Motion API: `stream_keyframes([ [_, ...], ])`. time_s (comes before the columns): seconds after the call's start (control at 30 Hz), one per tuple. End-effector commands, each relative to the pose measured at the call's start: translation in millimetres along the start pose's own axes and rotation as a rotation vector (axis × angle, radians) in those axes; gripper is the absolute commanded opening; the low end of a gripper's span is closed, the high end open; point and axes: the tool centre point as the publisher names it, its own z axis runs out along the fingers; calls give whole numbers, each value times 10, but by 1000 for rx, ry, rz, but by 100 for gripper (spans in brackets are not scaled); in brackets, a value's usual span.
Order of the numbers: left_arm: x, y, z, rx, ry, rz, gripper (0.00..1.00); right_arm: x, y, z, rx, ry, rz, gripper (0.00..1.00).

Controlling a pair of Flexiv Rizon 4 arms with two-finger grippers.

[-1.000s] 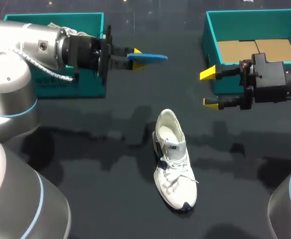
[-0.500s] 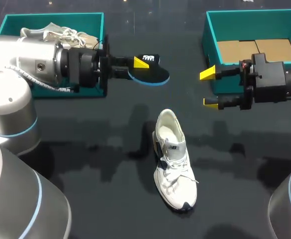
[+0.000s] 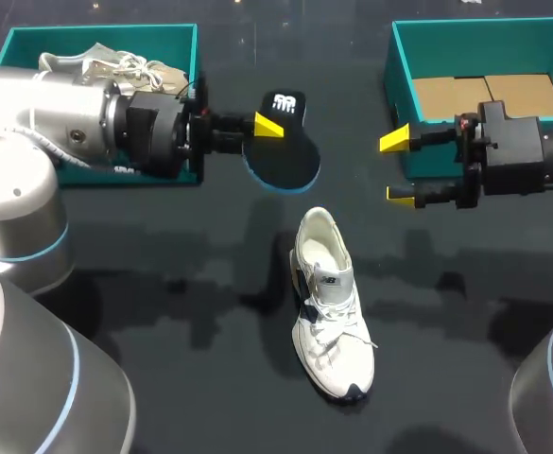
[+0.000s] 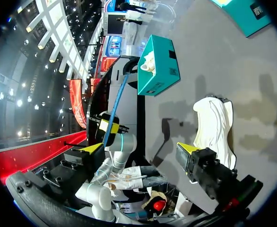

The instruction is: Take the shoe out of the shoebox, open the shoe tongue, remove and reinsert the insole, then place the shoe into the shoebox

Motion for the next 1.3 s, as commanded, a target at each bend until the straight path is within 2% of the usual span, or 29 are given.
stream_keyframes([
  [0.03,84,35,-2,-8,-21,70,0,-3,-1,10,-1,-1,0,100],
  [0.13,117,50,38,-25,-28,142,0,-3,-1,10,-1,-1,0,100],
  [0.2,139,47,81,-70,27,259,0,-3,-1,10,-1,-1,0,100],
  [0.57,159,67,124,-80,16,270,0,-3,-1,10,-1,-1,0,100],
  [0.63,187,97,189,-37,-19,265,0,-3,-1,10,-1,-1,0,100],
  [1.07,219,236,417,-23,-35,288,0,7,-24,287,48,33,-48,100],
  [1.3,227,262,490,-21,-37,304,0,36,-36,284,46,31,-46,100],
])
